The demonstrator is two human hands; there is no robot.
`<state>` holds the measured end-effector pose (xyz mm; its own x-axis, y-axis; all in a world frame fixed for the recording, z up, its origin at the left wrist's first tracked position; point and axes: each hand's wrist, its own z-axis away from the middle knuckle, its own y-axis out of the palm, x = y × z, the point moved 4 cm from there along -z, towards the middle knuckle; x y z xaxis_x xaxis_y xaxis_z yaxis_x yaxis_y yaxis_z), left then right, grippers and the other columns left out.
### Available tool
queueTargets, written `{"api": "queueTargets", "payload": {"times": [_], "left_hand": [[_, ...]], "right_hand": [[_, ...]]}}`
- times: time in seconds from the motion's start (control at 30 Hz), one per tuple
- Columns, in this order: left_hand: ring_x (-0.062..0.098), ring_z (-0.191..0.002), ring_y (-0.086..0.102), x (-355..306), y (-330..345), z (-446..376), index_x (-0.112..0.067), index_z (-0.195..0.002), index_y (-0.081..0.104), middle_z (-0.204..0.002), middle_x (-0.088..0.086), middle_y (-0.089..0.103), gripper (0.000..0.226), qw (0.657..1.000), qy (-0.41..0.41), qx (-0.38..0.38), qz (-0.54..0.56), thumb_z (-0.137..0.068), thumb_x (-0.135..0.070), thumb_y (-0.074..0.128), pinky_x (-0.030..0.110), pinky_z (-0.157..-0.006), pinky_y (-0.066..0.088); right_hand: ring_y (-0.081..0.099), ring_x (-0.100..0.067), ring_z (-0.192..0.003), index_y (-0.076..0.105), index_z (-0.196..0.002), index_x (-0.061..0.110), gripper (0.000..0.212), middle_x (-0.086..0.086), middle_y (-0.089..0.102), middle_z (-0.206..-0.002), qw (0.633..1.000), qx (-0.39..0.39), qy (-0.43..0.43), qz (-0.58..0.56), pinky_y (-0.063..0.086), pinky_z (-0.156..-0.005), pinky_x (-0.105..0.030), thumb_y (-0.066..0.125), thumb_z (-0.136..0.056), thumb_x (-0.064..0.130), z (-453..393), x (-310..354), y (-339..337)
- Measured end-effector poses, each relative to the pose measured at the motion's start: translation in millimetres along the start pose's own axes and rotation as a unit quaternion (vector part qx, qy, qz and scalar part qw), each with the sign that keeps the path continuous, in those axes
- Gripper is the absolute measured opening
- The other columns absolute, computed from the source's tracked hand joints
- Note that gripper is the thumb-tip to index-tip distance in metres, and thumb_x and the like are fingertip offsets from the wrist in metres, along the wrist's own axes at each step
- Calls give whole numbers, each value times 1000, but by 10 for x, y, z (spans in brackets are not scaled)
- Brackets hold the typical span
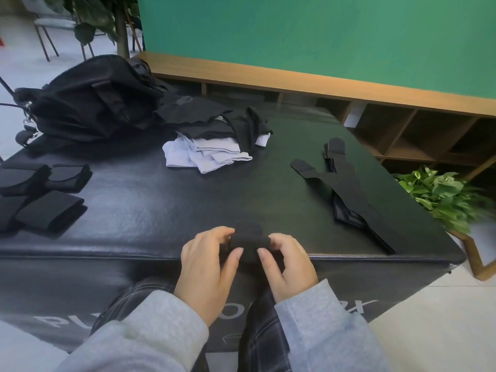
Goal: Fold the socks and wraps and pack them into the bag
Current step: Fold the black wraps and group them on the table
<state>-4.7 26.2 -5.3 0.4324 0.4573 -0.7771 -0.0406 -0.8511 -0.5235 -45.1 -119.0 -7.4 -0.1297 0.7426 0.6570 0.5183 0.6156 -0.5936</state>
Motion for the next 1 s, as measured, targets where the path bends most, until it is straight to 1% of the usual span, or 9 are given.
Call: {"api": "queueTargets", "payload": {"times": [0.13,0.27,0.37,0.53,0.6,0.7,0.8,0.9,1.0], "left_hand": [[9,-101,38,35,-6,-2,-34,-100,39,-92,-22,45,33,999,-23,-22,-8,-84,-21,65,21,-85,28],[4,-89,44,34,4,-31,-34,-90,48,-89,-18,53,6,992,73,-32,-102,-88,-31,53,29,-83,30],[4,-96,45,95,41,-34,-35,-90,52,-95,-16,58,12,988,89,-37,-119,-85,-39,42,32,-81,32],[6,-110,43,122,73,-38,-38,-91,52,-106,-17,58,16,987,67,-32,-140,-85,-48,41,33,-88,30],[5,-113,42,129,75,-48,-39,-91,53,-107,-17,60,19,989,62,-20,-134,-85,-49,39,29,-91,24],[2,-116,40,125,36,-62,-36,-91,59,-106,-16,62,23,990,64,-10,-125,-85,-46,40,22,-88,17],[8,-115,50,134,-39,-98,-29,-95,65,-102,-14,64,11,993,44,1,-105,-90,-25,56,23,-92,23],[9,-102,56,147,-128,-135,-21,-99,68,-100,-13,61,18,999,14,-9,-39,-87,-10,60,28,-92,42],[-6,-95,52,122,-331,-190,-17,-99,69,-99,-20,53,23,996,-18,-71,53,-85,-1,60,9,-85,39]], "right_hand": [[54,2,-81,40,-89,41,29,27,51,-80,999,-22,23,-16,39,-78,-16,63,-77,27,2,-10,-8],[49,-4,-89,56,-95,31,14,25,54,-86,998,-27,-33,39,41,-79,-16,55,-81,31,-31,-30,17],[48,-4,-93,68,-92,23,23,10,65,-92,995,-37,-49,74,34,-86,-6,49,-83,31,-24,-52,28],[62,-19,-99,72,-88,24,32,8,69,-101,991,-40,0,126,38,-82,-27,44,-82,37,-29,8,19],[61,-19,-108,72,-93,24,41,7,69,-109,990,-7,23,140,34,-88,-30,38,-80,43,-24,68,36],[47,-11,-126,66,-111,24,54,9,59,-127,986,69,63,139,21,-98,-22,32,-79,51,-4,122,79],[35,-3,-133,58,-124,26,34,13,47,-138,984,109,60,124,18,-102,-14,47,-93,34,-15,171,91],[40,1,-125,57,-125,23,33,15,44,-136,987,126,79,65,19,-96,0,56,-92,16,-67,275,140],[56,4,-97,62,-102,29,31,6,51,-130,981,112,130,-95,37,-78,1,59,-88,1,-146,506,280]]}}
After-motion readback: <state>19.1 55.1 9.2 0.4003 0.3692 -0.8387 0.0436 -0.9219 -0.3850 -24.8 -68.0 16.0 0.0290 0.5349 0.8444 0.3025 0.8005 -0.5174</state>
